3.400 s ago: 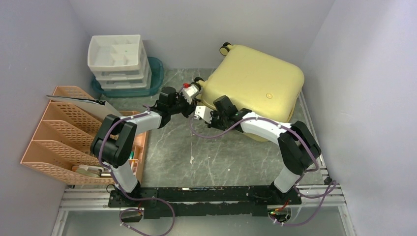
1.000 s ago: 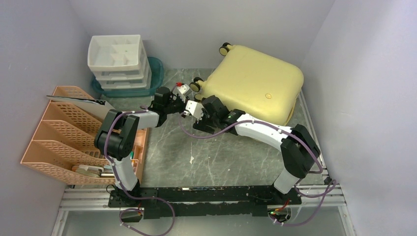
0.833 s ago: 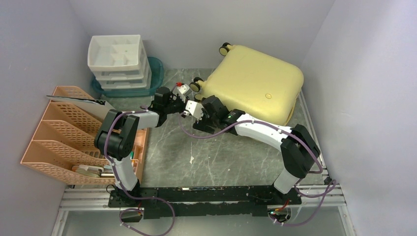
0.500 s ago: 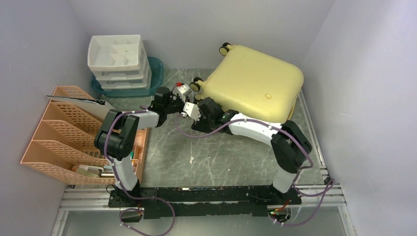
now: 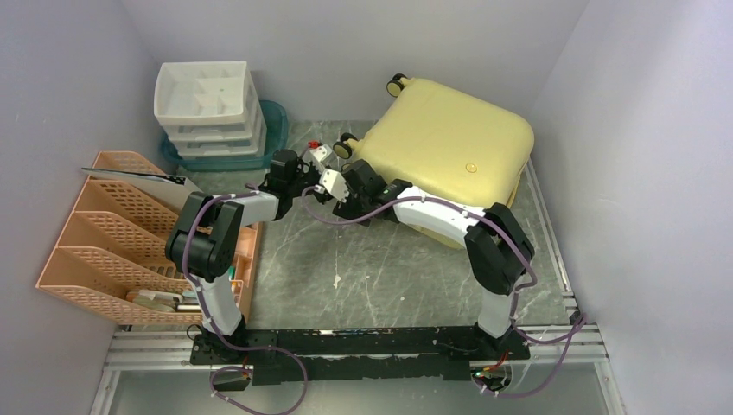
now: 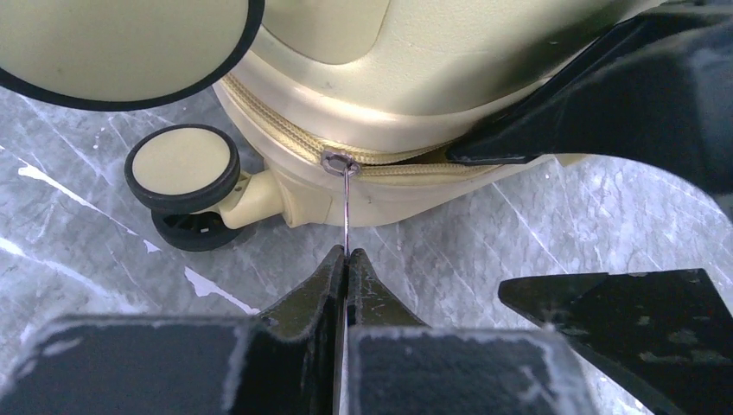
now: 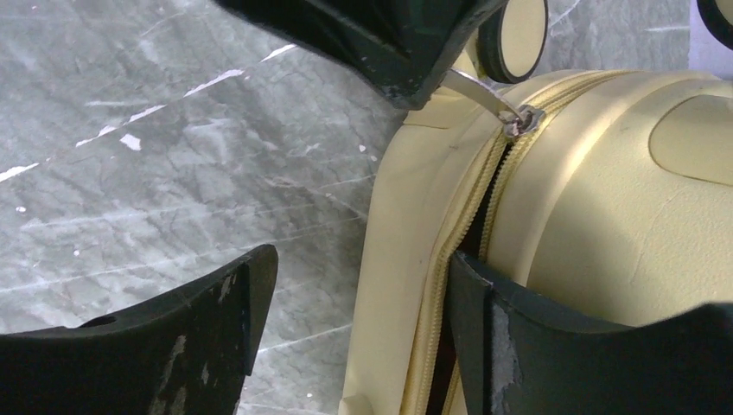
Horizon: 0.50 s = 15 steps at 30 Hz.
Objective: Open, take out, and arrange the luggage
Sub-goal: Adjust the luggage at the center of the board.
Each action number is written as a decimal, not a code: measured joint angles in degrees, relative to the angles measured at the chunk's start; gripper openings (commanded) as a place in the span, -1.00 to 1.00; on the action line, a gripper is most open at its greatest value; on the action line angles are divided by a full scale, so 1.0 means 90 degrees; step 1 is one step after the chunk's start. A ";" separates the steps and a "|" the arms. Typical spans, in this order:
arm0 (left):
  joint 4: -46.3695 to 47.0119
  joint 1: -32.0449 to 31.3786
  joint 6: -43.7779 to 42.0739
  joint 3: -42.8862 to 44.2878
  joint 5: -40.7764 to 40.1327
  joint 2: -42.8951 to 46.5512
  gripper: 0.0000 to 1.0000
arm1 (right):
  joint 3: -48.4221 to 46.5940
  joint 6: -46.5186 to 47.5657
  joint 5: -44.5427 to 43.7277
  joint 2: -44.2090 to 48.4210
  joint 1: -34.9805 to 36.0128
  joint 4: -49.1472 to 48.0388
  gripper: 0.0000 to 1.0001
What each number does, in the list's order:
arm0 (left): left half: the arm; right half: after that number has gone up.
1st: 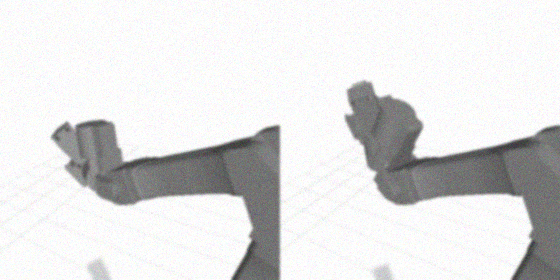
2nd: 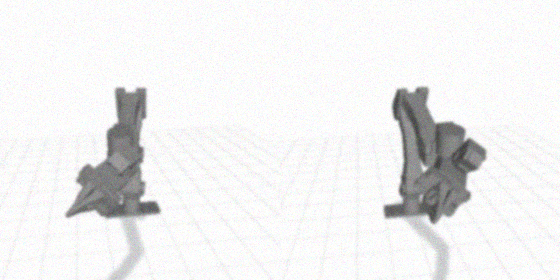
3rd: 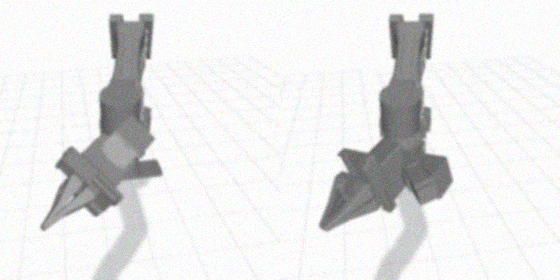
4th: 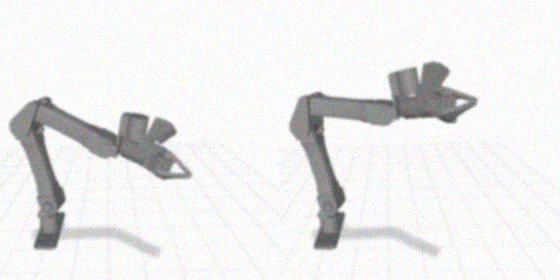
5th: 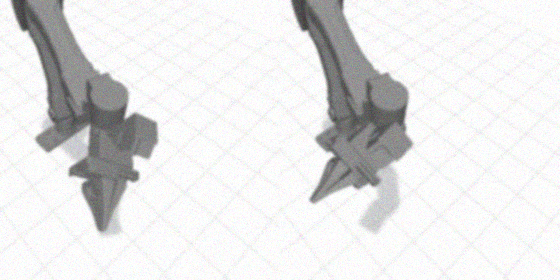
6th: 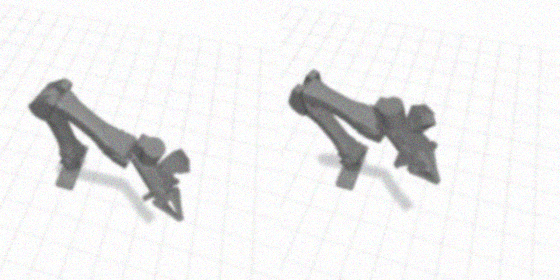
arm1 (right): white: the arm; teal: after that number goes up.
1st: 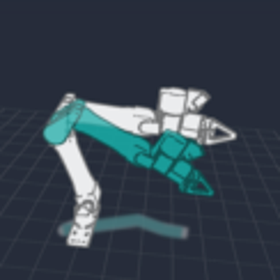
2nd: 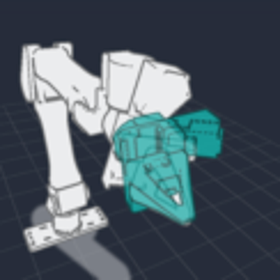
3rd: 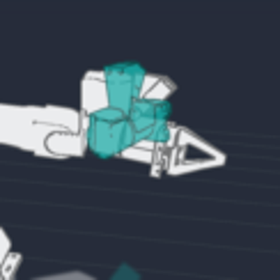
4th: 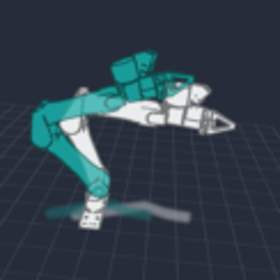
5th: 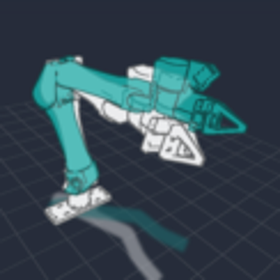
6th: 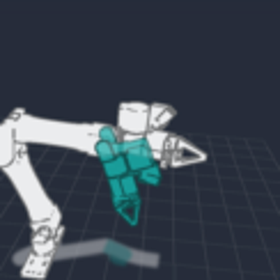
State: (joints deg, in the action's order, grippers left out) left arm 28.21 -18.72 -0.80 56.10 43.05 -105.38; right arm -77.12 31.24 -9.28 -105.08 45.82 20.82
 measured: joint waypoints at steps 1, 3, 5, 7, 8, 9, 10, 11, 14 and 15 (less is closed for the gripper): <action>0.0000 0.0002 0.0000 0.0002 0.0012 0.0000 -0.90 | -0.0056 -0.0005 0.0000 -0.0041 -0.0017 0.0034 0.42; 0.0007 0.0005 -0.0002 0.0002 0.0027 0.0000 -0.90 | -0.0204 -0.0046 0.0002 -0.0151 -0.0056 0.0117 0.34; 0.0019 0.0007 0.0034 0.0002 0.0032 -0.0007 -0.90 | -0.0313 -0.0053 -0.0034 -0.0245 -0.0070 0.0170 0.09; 0.0032 0.0027 0.0078 0.0002 0.0046 -0.0019 -0.90 | -0.0384 0.0002 -0.0107 -0.0291 -0.0092 0.0189 -0.35; 0.0036 0.0036 0.0121 0.0002 0.0049 -0.0022 -0.90 | -0.0423 0.0087 -0.0117 -0.0306 -0.0129 0.0204 -0.53; 0.0053 0.0046 0.0192 0.0007 0.0036 -0.0022 -0.90 | -0.0466 0.0175 -0.0126 -0.0313 -0.0175 0.0204 -0.68; 0.0066 0.0063 0.0245 0.0007 0.0034 -0.0022 -0.90 | -0.0515 0.0199 -0.0109 -0.0313 -0.0233 0.0202 -0.85; 0.0078 0.0078 0.0284 0.0007 0.0036 -0.0024 -0.90 | -0.0566 0.0163 -0.0024 -0.0313 -0.0313 0.0214 -0.99; 0.0095 0.0075 0.0355 0.0017 0.0046 -0.0024 -0.90 | -0.0595 0.0027 0.0061 -0.0277 -0.0335 0.0272 -1.00; 0.0092 0.0075 0.0362 0.0017 0.0044 -0.0024 -0.90 | -0.0593 0.0010 0.0090 -0.0257 -0.0342 0.0279 -1.00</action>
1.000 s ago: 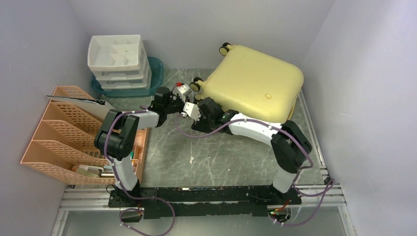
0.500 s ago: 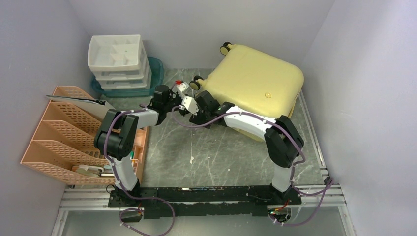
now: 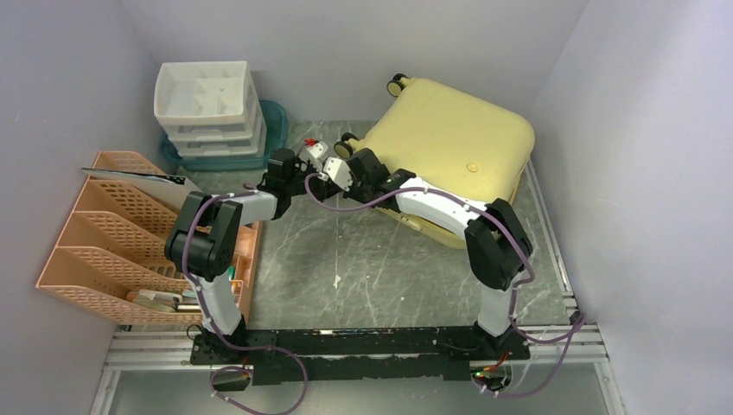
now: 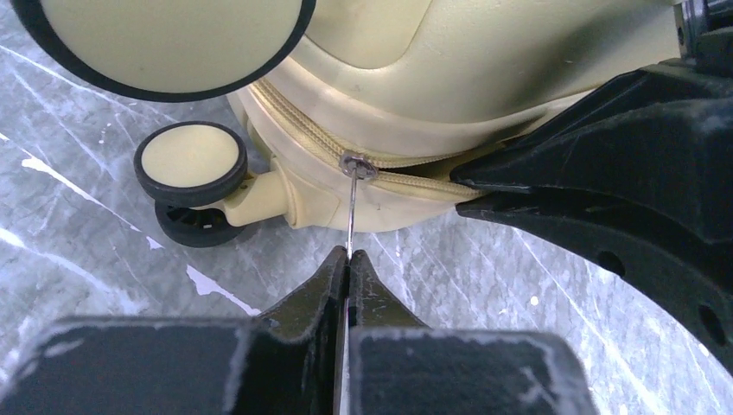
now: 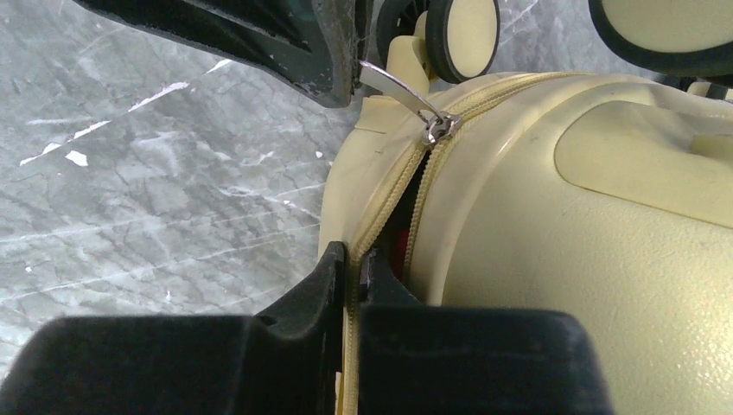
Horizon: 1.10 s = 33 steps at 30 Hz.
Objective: Open, take out, and arrange the luggage
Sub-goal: Adjust the luggage at the center of the board.
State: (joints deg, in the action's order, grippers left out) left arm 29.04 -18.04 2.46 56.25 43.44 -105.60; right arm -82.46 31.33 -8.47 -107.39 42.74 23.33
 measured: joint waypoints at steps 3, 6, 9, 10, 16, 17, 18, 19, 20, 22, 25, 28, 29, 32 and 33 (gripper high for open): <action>0.0005 -0.0010 -0.0036 0.0000 0.0024 0.0000 -0.90 | 0.0141 -0.0002 0.0117 0.0112 -0.0034 -0.0095 -1.00; 0.0012 -0.0073 -0.0058 -0.0024 0.0036 0.0005 -0.90 | 0.0583 0.0073 0.0347 0.0442 -0.0109 -0.0301 -1.00; 0.0039 -0.0160 0.0039 -0.0112 0.0119 0.0022 -0.90 | 0.1185 0.0202 0.0697 0.0935 -0.0253 -0.0459 -1.00; 0.0044 -0.0199 0.0097 -0.0138 0.0177 0.0027 -0.90 | 0.1336 0.0245 0.0828 0.1071 -0.0313 -0.0483 -1.00; 0.0151 -0.0396 0.0495 -0.0189 0.0355 0.0029 -0.90 | 0.2178 0.0619 0.1785 0.1902 -0.0801 -0.0430 -1.00; 0.0172 -0.0415 0.0588 -0.0189 0.0364 0.0029 -0.90 | 0.2324 0.0738 0.1914 0.2040 -0.0865 -0.0415 -1.00; 0.0175 -0.0425 0.0665 -0.0189 0.0364 0.0027 -0.90 | 0.2446 0.0845 0.2023 0.2157 -0.0918 -0.0389 -1.00; 0.0175 -0.0427 0.0758 -0.0189 0.0364 0.0024 -0.90 | 0.2569 0.0947 0.2137 0.2273 -0.0967 -0.0372 -1.00; 0.0177 -0.0427 0.0838 -0.0189 0.0359 0.0010 -0.90 | 0.2684 0.1042 0.2227 0.2380 -0.1003 -0.0372 -1.00; 0.0170 -0.0427 0.0993 -0.0189 0.0340 -0.0032 -0.90 | 0.2866 0.1205 0.2365 0.2567 -0.1047 -0.0355 -1.00; 0.0153 -0.0427 0.1209 -0.0177 0.0211 -0.0131 -0.90 | 0.3072 0.1389 0.2623 0.2773 -0.1151 -0.0364 -1.00; -0.0090 -0.0282 0.1319 -0.0177 -0.0512 -0.0243 -0.90 | 0.3220 0.1554 0.2953 0.3067 -0.1382 -0.0063 -1.00; -0.0160 -0.0223 0.1343 -0.0177 -0.0692 -0.0291 -0.90 | 0.3259 0.1605 0.3043 0.3152 -0.1450 0.0073 -1.00; -0.0362 -0.0063 0.1469 -0.0158 -0.1175 -0.0410 -0.90 | 0.3364 0.1875 0.3281 0.3383 -0.1654 0.0444 -1.00; -0.0440 -0.0051 0.1525 -0.0102 -0.1287 -0.0464 -0.90 | 0.3412 0.1967 0.3337 0.3444 -0.1693 0.0488 -1.00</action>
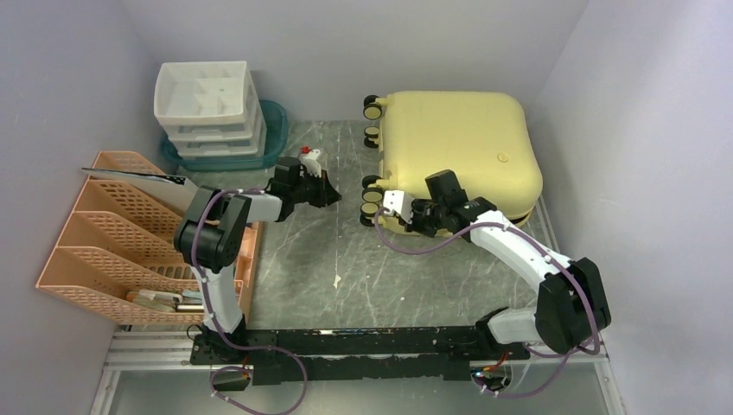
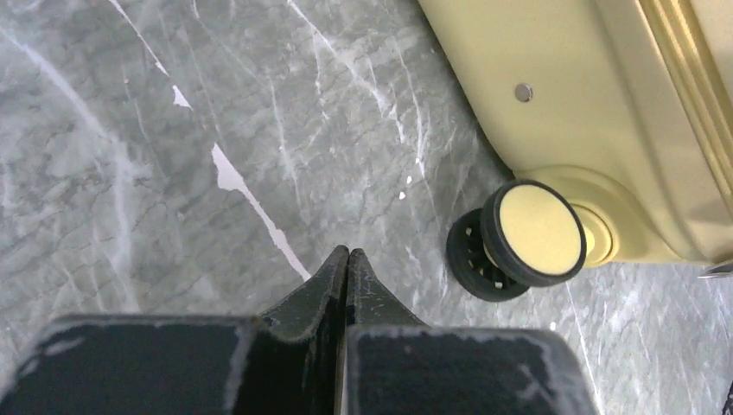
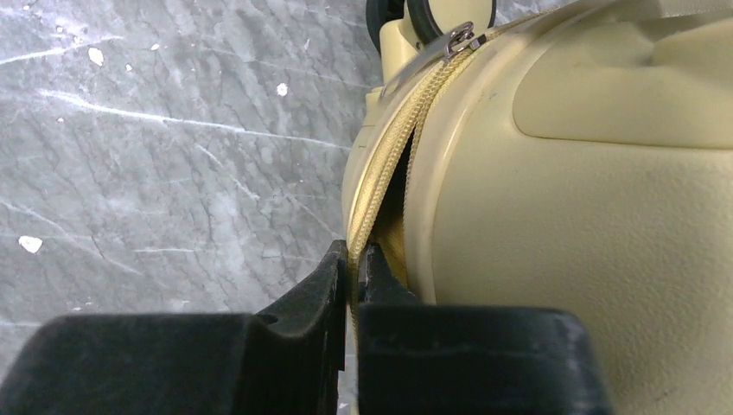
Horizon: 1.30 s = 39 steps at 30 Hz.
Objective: Open, take out, and arrange the luggage
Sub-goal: Adjust the luggage at the center of the board, then unzip the luggage at the center of the board.
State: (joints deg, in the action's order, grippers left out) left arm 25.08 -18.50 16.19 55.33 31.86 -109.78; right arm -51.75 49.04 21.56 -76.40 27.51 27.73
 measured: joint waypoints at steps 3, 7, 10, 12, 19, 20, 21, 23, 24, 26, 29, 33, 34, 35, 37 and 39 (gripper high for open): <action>-0.0027 -0.0058 0.0087 0.0146 0.0027 -0.0078 -0.88 | 0.0061 0.0160 0.0095 0.0073 -0.0056 0.0053 -1.00; 0.0070 -0.0272 -0.0007 0.0238 0.0408 -0.0053 -0.68 | 0.0066 0.0192 0.0177 0.0083 -0.0109 0.0058 -1.00; 0.0185 -0.0549 -0.0119 0.0109 0.0729 0.0102 -0.51 | 0.0066 0.0134 0.0233 0.0083 -0.0141 0.0044 -1.00; 0.0406 -0.0702 -0.0112 -0.0032 0.1103 0.0219 -0.38 | 0.0066 0.0092 0.0272 0.0080 -0.0163 0.0036 -1.00; 0.1428 -0.0831 0.0245 -0.0109 0.2341 0.0175 0.04 | 0.0015 0.0000 0.0335 0.0024 -0.0194 0.0090 -1.00; 0.1571 -0.0831 0.0308 -0.0104 0.2426 0.0131 0.04 | 0.0015 -0.0007 0.0340 0.0022 -0.0197 0.0087 -1.00; 0.1683 -0.0831 0.0359 -0.0097 0.2509 0.0078 0.04 | 0.0015 -0.0019 0.0342 0.0022 -0.0199 0.0087 -1.00; 0.1846 -0.0850 0.0459 -0.0063 0.2645 -0.0053 0.04 | 0.0015 -0.0046 0.0347 0.0024 -0.0202 0.0083 -1.00; 0.1904 -0.0872 0.0481 -0.0039 0.2696 -0.0126 0.04 | 0.0015 -0.0053 0.0350 0.0022 -0.0202 0.0083 -1.00; 0.1933 -0.0930 0.0503 0.0027 0.2790 -0.0272 0.04 | 0.0015 -0.0068 0.0350 0.0024 -0.0204 0.0080 -1.00; 0.1972 -0.1071 0.0527 0.0092 0.2902 -0.0469 0.04 | 0.0015 -0.0073 0.0359 0.0024 -0.0209 0.0078 -1.00; 0.2186 -0.1175 0.0692 0.0117 0.3028 -0.0670 0.05 | 0.0015 -0.0085 0.0381 0.0024 -0.0221 0.0078 -1.00; 0.2232 -0.1173 0.0719 0.0121 0.3031 -0.0704 0.05 | 0.0015 -0.0085 0.0384 0.0024 -0.0221 0.0078 -1.00; 0.2244 -0.1173 0.0750 0.0131 0.3031 -0.0733 0.05 | 0.0015 -0.0087 0.0384 0.0024 -0.0221 0.0075 -1.00; 0.2290 -0.1171 0.0784 0.0153 0.3041 -0.0777 0.05 | 0.0017 -0.0090 0.0386 0.0024 -0.0223 0.0075 -1.00; 0.2285 -0.1163 0.0780 0.0187 0.3050 -0.0799 0.07 | 0.0017 -0.0090 0.0391 0.0024 -0.0228 0.0073 -1.00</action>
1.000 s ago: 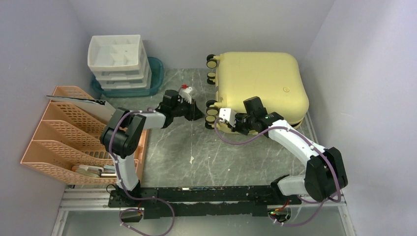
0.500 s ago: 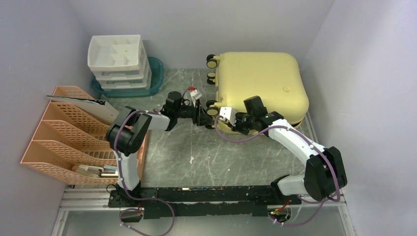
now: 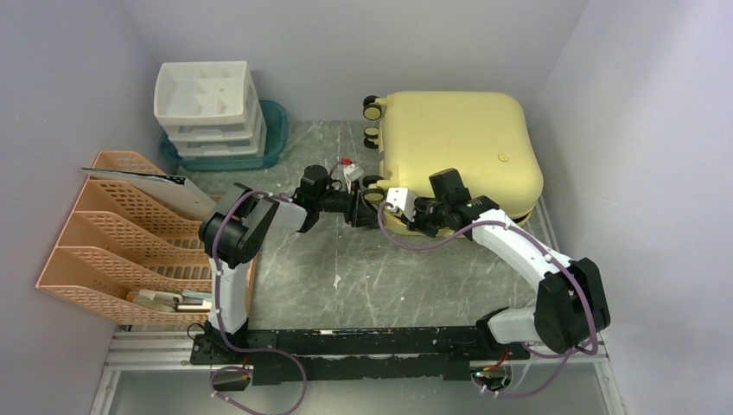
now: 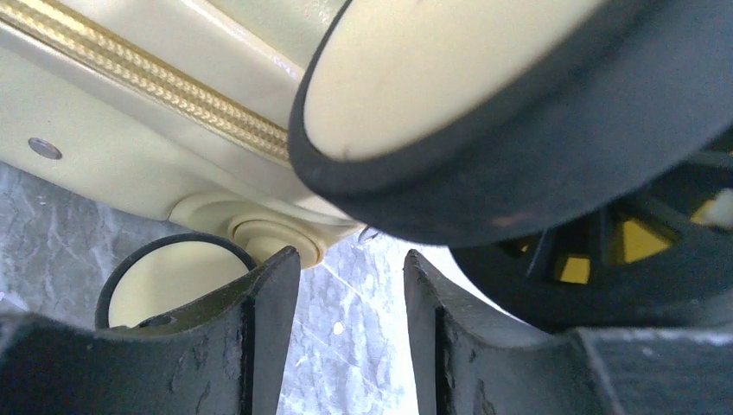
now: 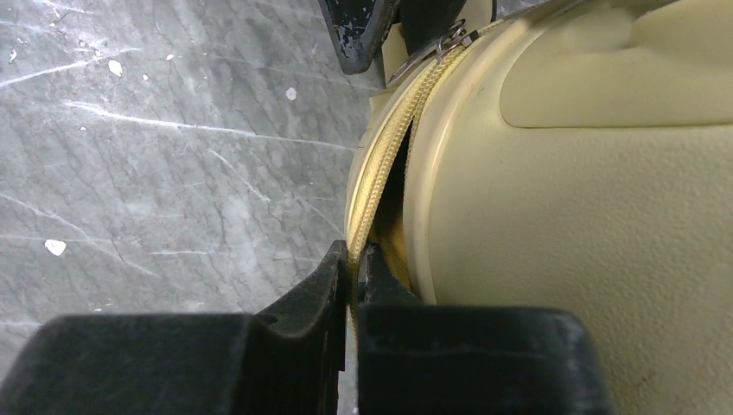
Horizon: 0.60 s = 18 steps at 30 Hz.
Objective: Open, take out, and arrange the luggage
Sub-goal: Unzip the luggage at the center of the board.
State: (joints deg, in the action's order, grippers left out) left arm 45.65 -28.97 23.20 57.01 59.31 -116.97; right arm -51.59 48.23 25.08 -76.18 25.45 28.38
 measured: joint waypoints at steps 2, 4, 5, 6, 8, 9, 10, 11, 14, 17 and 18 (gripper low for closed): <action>-0.0017 0.0012 0.0000 0.0051 0.0039 -0.0012 0.07 | 0.0000 -0.0002 0.0005 0.0000 -0.0002 0.0000 -1.00; -0.0112 0.0027 0.0005 0.0158 0.0138 -0.0051 0.21 | 0.0000 -0.0005 0.0015 0.0000 -0.0010 -0.0002 -1.00; -0.0151 0.0039 0.0044 0.0214 0.0228 -0.0080 0.22 | 0.0000 -0.0005 0.0029 0.0000 -0.0015 0.0000 -1.00; -0.0202 0.0044 0.0053 0.0253 0.0313 -0.0087 0.22 | 0.0000 -0.0010 0.0044 0.0000 -0.0022 0.0002 -1.00; -0.0347 0.0046 0.0056 0.0347 0.0435 -0.0104 0.22 | 0.0000 -0.0017 0.0066 0.0000 -0.0034 -0.0002 -1.00; -0.0372 0.0049 0.0058 0.0369 0.0469 -0.0117 0.22 | 0.0000 -0.0024 0.0070 0.0000 -0.0034 -0.0002 -1.00; -0.0374 0.0049 0.0083 0.0393 0.0512 -0.0141 0.22 | 0.0000 -0.0024 0.0078 0.0000 -0.0039 -0.0002 -1.00; -0.0342 0.0049 0.0143 0.0420 0.0561 -0.0170 0.21 | 0.0000 -0.0024 0.0083 0.0000 -0.0041 -0.0002 -1.00; -0.0049 0.0049 0.0425 0.0459 0.0714 -0.0296 0.21 | 0.0002 -0.0024 0.0085 0.0000 -0.0046 0.0002 -1.00; 0.0151 0.0049 0.0636 0.0464 0.0758 -0.0345 0.20 | 0.0000 -0.0022 0.0090 0.0000 -0.0046 0.0005 -1.00; 0.0194 0.0049 0.0697 0.0464 0.0755 -0.0357 0.20 | 0.0002 -0.0019 0.0092 0.0000 -0.0049 0.0005 -1.00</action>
State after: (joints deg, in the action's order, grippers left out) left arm 47.40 -28.53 29.47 61.19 66.11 -120.18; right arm -51.57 48.05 25.91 -76.18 25.02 28.42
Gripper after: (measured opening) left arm 0.602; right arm 0.044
